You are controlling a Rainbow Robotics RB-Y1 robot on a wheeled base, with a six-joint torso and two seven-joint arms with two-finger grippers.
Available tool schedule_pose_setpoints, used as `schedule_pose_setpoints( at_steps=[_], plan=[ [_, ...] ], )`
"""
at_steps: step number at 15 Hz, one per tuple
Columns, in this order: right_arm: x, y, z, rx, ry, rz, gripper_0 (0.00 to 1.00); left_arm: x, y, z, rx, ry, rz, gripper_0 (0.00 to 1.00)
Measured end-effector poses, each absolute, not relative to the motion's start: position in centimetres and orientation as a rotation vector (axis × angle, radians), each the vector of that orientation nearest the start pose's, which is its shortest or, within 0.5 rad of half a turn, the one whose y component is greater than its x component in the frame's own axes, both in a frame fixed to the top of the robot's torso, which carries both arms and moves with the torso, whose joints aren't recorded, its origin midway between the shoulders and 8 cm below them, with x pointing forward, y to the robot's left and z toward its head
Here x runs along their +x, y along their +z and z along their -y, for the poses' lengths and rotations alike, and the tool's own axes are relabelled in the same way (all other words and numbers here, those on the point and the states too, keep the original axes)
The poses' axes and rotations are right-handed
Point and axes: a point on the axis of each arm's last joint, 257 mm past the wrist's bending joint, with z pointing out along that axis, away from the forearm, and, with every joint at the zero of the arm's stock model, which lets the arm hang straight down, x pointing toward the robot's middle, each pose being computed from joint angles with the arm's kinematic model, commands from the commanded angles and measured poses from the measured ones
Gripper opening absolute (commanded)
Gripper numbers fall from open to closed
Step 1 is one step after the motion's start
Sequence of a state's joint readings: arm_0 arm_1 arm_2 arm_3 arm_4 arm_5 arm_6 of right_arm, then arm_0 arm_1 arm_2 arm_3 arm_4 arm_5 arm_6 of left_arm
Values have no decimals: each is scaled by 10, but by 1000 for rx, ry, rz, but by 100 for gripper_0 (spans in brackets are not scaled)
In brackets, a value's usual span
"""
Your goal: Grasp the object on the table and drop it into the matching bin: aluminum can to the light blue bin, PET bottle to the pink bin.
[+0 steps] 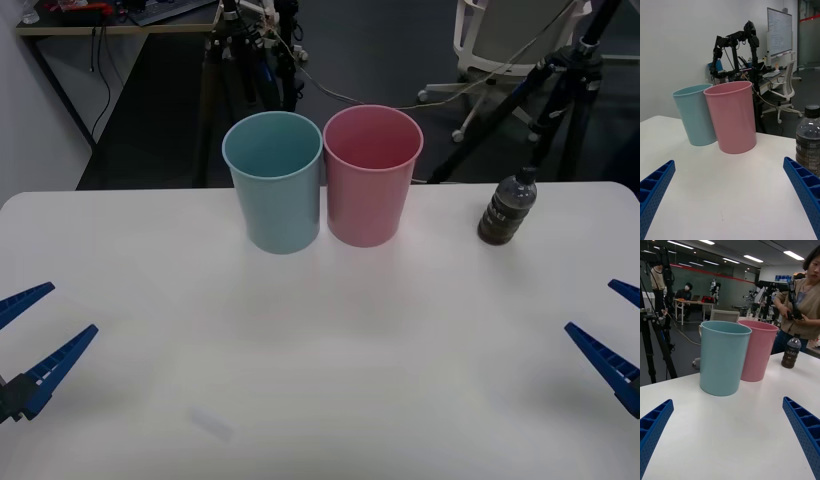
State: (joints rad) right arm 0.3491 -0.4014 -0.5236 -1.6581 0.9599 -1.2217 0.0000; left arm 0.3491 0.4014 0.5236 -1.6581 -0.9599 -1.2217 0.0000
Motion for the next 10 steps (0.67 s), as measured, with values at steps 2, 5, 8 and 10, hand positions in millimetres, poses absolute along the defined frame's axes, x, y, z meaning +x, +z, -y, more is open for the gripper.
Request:
schedule_pose_setpoints(
  at_steps=[2,5,8,10],
  plan=[
    [342,-173,329,-456,572,-1445,100,342,-169,-330,465,-567,-1441,100],
    [341,-176,327,-473,576,-1452,100,342,-169,-330,465,-567,-1441,100],
    [339,-177,329,-470,569,-1457,100,342,-169,-330,465,-567,-1441,100],
    [340,-183,337,-426,548,-1474,100,342,-169,-330,465,-567,-1441,100]
  ],
)
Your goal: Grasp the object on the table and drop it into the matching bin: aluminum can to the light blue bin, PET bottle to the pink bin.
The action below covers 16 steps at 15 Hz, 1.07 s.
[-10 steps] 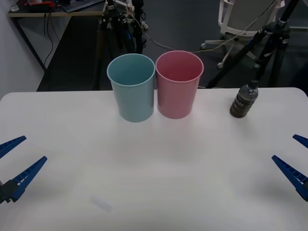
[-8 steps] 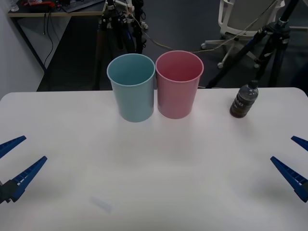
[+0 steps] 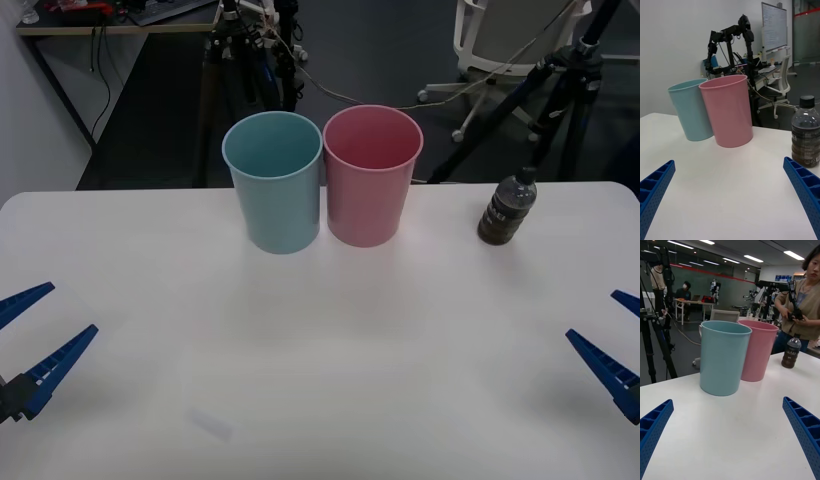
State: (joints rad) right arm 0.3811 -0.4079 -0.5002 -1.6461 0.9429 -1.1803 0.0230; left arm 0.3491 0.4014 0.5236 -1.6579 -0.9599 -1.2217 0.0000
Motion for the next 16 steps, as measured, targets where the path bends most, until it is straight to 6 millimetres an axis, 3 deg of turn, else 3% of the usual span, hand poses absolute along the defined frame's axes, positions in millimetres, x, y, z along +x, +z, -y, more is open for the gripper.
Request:
schedule_pose_setpoints(
  at_steps=[9,12,16],
  plan=[
    [372,-237,381,-159,300,-1605,100,342,-169,-330,465,-567,-1441,100],
    [395,-245,395,-98,170,-1617,100,342,-169,-330,465,-567,-1441,100],
    [436,-255,398,-28,182,-1613,100,342,-169,-330,465,-567,-1441,100]
  ],
)
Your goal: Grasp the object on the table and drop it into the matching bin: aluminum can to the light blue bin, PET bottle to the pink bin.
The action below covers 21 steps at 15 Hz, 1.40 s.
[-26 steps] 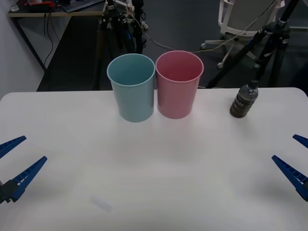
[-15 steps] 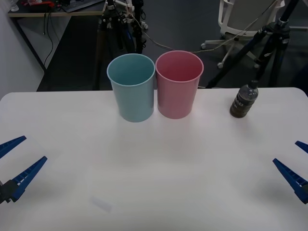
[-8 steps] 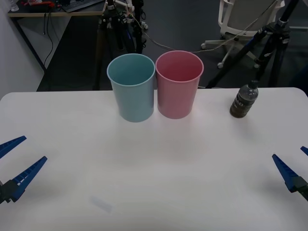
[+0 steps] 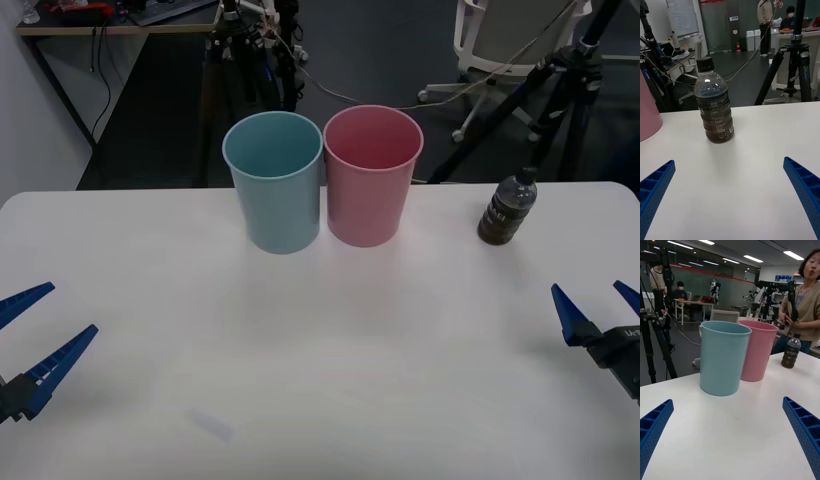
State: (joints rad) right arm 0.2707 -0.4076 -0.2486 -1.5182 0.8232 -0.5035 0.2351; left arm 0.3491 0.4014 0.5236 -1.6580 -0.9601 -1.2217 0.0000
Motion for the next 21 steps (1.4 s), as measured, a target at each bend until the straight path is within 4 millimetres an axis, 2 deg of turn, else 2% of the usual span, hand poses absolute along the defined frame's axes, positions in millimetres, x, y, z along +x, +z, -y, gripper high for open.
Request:
schedule_pose_setpoints(
  at_steps=[9,14,21],
  plan=[
    [521,-263,404,-4,173,-1603,100,342,-169,-330,465,-567,-1441,100],
    [552,-262,395,-22,101,-1601,100,342,-169,-330,465,-567,-1441,100],
    [580,-262,355,-48,70,-1609,100,342,-169,-330,465,-567,-1441,100]
  ],
)
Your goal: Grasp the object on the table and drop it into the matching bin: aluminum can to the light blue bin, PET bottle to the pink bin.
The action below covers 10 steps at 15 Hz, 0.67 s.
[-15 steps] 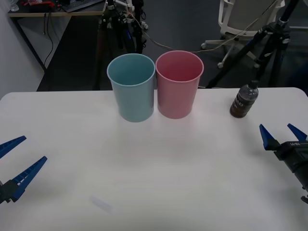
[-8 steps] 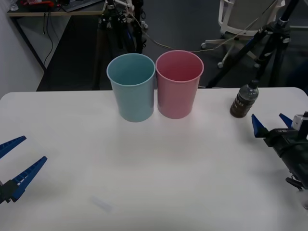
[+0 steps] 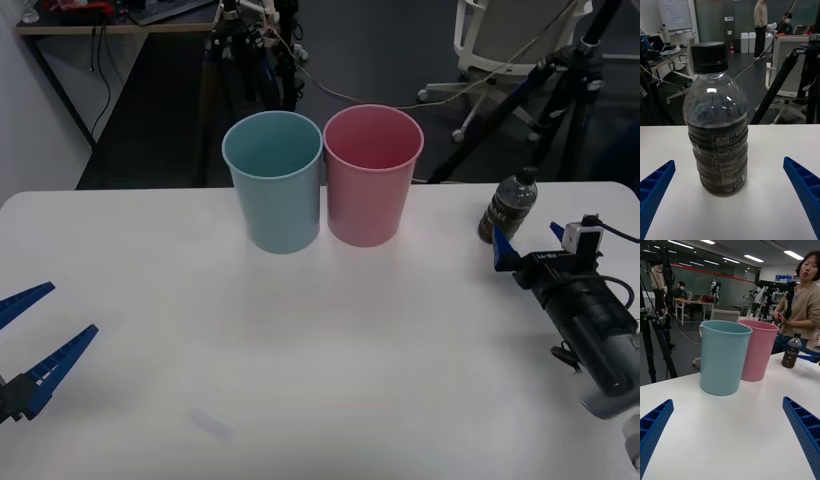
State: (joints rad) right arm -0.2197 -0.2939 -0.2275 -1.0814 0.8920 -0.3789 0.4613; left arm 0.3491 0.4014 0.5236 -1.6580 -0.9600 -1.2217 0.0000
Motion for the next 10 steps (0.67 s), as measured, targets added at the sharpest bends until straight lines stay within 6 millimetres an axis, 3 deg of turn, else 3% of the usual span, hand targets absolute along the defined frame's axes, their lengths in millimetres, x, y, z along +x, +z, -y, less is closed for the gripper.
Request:
schedule_pose_setpoints(
  at_steps=[3,10],
  plan=[
    [586,-261,346,-44,69,-1616,100,342,-169,-330,465,-567,-1441,100],
    [600,-257,351,15,30,-1637,100,342,-169,-330,465,-567,-1441,100]
  ],
)
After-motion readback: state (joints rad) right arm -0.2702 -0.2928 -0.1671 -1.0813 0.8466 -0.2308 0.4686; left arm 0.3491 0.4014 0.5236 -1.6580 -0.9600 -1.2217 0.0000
